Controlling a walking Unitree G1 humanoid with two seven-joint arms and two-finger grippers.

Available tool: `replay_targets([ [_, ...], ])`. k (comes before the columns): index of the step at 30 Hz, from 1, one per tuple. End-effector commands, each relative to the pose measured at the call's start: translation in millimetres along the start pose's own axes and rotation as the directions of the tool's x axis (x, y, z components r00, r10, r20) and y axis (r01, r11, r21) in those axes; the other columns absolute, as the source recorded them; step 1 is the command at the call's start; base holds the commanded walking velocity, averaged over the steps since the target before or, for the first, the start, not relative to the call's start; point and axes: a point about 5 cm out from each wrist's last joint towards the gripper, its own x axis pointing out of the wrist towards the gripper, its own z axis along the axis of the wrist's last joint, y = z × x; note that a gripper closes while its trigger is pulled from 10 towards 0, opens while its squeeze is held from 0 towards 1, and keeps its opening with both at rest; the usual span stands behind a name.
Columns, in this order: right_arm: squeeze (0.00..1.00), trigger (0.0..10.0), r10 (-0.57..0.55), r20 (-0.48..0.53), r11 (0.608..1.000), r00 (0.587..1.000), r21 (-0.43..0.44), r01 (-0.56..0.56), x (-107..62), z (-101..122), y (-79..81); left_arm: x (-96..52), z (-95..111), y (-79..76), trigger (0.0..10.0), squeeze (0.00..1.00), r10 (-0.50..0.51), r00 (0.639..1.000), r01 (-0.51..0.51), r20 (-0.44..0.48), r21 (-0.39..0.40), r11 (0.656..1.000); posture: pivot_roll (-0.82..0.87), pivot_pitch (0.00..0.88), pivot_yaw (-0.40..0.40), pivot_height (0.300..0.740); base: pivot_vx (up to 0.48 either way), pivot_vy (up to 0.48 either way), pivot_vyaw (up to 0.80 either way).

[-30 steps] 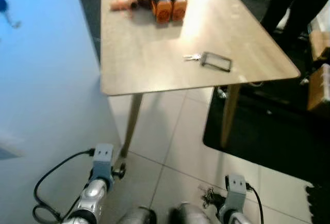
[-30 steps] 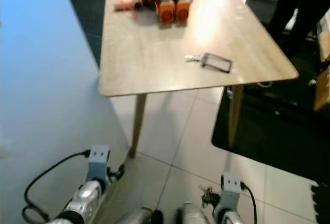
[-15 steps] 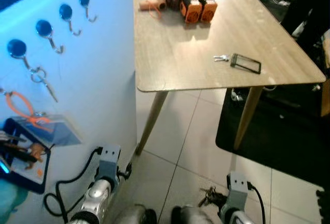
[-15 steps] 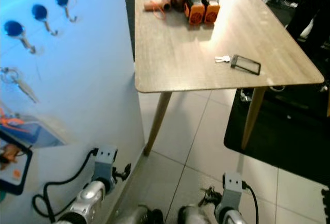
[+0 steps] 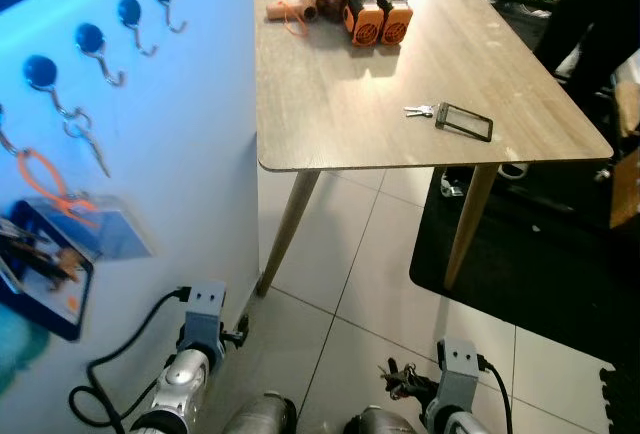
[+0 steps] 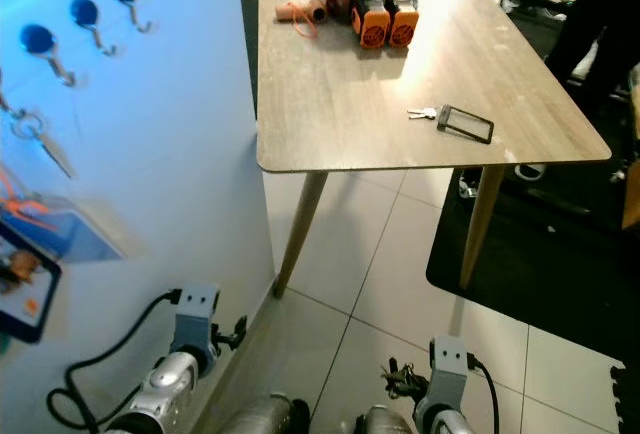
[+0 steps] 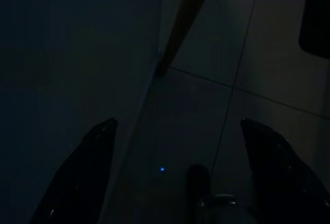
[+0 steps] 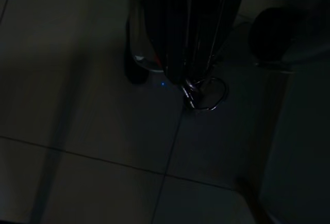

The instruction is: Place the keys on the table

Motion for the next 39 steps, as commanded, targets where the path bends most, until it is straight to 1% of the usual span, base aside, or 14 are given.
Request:
replay_targets([
  [1, 0.00, 10.0, -0.019, -0.004, 1.000, 1.000, -0.002, 0.019, -2.5, -2.0, -6.2, -2.9, -6.0, 1.5, 10.0, 0.00, 0.005, 1.000, -0.005, -0.014, -0.003, 1.000, 0.04, 0.156, -0.031, 0.740, 0.000, -0.480, 0.00],
  [2, 0.00, 10.0, -0.019, -0.004, 1.000, 1.000, -0.002, 0.019, -2.5, -1.9, -6.2, -3.0, -5.3, 1.8, 10.0, 0.00, 0.007, 1.000, -0.007, -0.007, -0.003, 1.000, 0.04, 0.156, -0.031, 0.740, 0.000, 0.000, 0.00],
  [4, 0.00, 10.0, -0.019, -0.005, 1.000, 1.000, -0.002, 0.019, -2.5, -2.0, -6.4, -3.1, -5.2, 3.0, 10.0, 0.00, 0.016, 1.000, -0.016, -0.004, -0.028, 0.999, 0.04, 0.155, -0.031, 0.740, 0.000, 0.000, 0.00],
  [6, 0.00, 10.0, -0.020, -0.006, 1.000, 1.000, -0.002, 0.020, -2.5, -2.0, -6.6, -3.0, -5.0, 3.1, 10.0, 0.00, 0.015, 1.000, -0.015, -0.003, -0.031, 0.999, 0.04, 0.155, -0.031, 0.740, 0.000, 0.000, 0.00],
  [16, 0.00, 10.0, -0.028, -0.013, 1.000, 1.000, 0.002, 0.028, -4.2, -4.9, -8.9, -2.0, -2.9, -2.4, 10.0, 0.00, -0.023, 1.000, 0.023, 0.008, -0.014, 1.000, 0.04, 0.155, -0.031, 0.740, 0.000, 0.000, 0.00],
  [24, 0.00, 10.0, -0.032, -0.019, 0.999, 0.999, 0.000, 0.032, -5.7, -7.6, -10.6, -2.1, -4.0, 1.2, 10.0, 0.00, 0.025, 1.000, -0.025, -0.001, -0.012, 1.000, 0.04, 0.148, -0.031, 0.740, 0.000, 0.000, 0.00],
  [26, 0.00, 10.0, -0.033, -0.019, 0.999, 0.999, -0.001, 0.033, -5.7, -7.4, -10.9, -2.1, -4.0, 1.8, 10.0, 0.00, 0.030, 1.000, -0.030, -0.002, -0.004, 1.000, 0.04, 0.147, -0.031, 0.740, 0.000, 0.000, 0.00],
  [30, 0.00, 10.0, -0.037, -0.014, 0.999, 0.999, -0.004, 0.037, -4.8, -4.5, -11.8, -2.0, -4.2, 1.7, 10.0, 0.00, 0.039, 0.999, -0.038, -0.004, 0.052, 0.998, 0.03, 0.143, -0.032, 0.740, 0.000, 0.000, 0.00],
  [33, 0.00, 10.0, -0.037, -0.009, 0.999, 0.999, -0.007, 0.037, -4.3, -2.9, -11.6, -2.0, -4.7, 1.4, 10.0, 0.00, 0.042, 0.999, -0.041, -0.006, 0.054, 0.998, 0.03, 0.142, -0.033, 0.740, 0.000, 0.000, 0.00],
  [35, 0.00, 10.0, -0.038, -0.007, 0.999, 0.999, -0.017, 0.038, -4.0, -1.9, -11.6, -2.0, -4.8, 0.9, 10.0, 0.00, 0.043, 0.999, -0.043, -0.007, 0.056, 0.998, 0.03, 0.139, -0.034, 0.740, 0.000, 0.000, 0.00],
  [36, 0.00, 10.0, -0.038, -0.001, 0.998, 0.999, -0.040, 0.038, -3.5, 0.3, -12.0, -1.8, -4.8, -0.4, 10.0, 0.00, 0.044, 0.999, -0.043, -0.005, 0.059, 0.997, 0.03, 0.135, -0.038, 0.740, 0.000, 0.000, 0.00],
  [39, 0.00, 10.0, -0.039, 0.001, 0.998, 0.999, -0.048, 0.039, -3.2, 1.3, -12.2, -1.8, -4.9, -1.2, 10.0, 0.00, 0.044, 0.999, -0.044, -0.004, 0.060, 0.997, 0.02, 0.133, -0.040, 0.740, 0.000, 0.000, 0.00],
])
